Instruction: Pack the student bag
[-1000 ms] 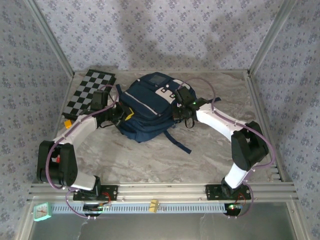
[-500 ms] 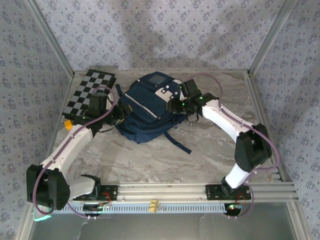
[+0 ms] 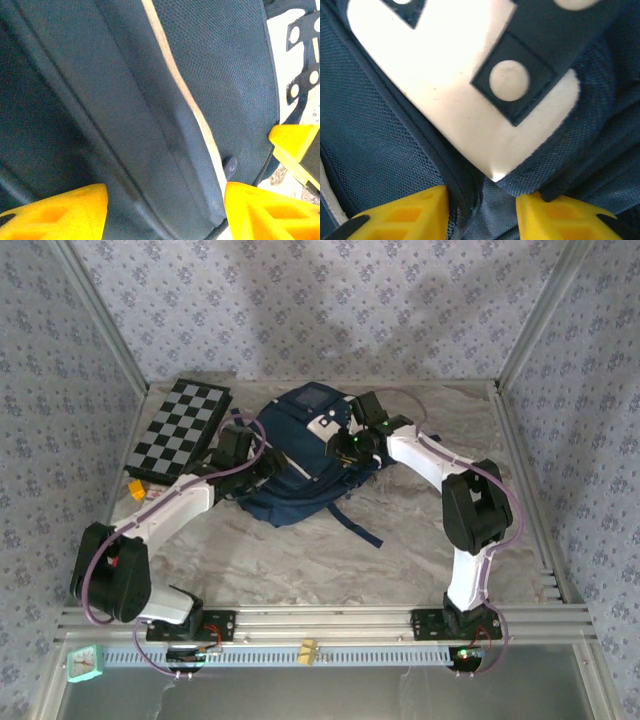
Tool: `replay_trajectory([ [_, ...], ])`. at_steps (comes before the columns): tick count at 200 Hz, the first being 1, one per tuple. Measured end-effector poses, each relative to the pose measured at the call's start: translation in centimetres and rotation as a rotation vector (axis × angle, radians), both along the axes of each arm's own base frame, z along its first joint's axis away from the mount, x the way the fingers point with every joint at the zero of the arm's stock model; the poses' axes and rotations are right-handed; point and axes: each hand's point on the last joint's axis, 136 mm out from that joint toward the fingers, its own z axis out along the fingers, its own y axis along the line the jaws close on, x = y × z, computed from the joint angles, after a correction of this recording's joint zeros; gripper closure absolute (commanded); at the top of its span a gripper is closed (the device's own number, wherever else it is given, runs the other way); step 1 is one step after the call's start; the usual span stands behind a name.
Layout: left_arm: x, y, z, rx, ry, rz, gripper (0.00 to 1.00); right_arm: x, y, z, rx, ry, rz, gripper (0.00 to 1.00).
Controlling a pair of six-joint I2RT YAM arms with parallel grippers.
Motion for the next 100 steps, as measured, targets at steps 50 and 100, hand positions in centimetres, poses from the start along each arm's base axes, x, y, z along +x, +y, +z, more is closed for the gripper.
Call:
replay_trajectory([
  [50,2.5,-1.0,0.5,0.013,-0.036,-0.012,0.36,0.5,0.0,0.3,0.046,0.002,-0.007,0.66],
  [100,3.0,-0.8,0.8,0.030,-0.054,-0.010,0.36,-0.7,0.2,0.1,0.095,0.028,-0.056,0.57],
])
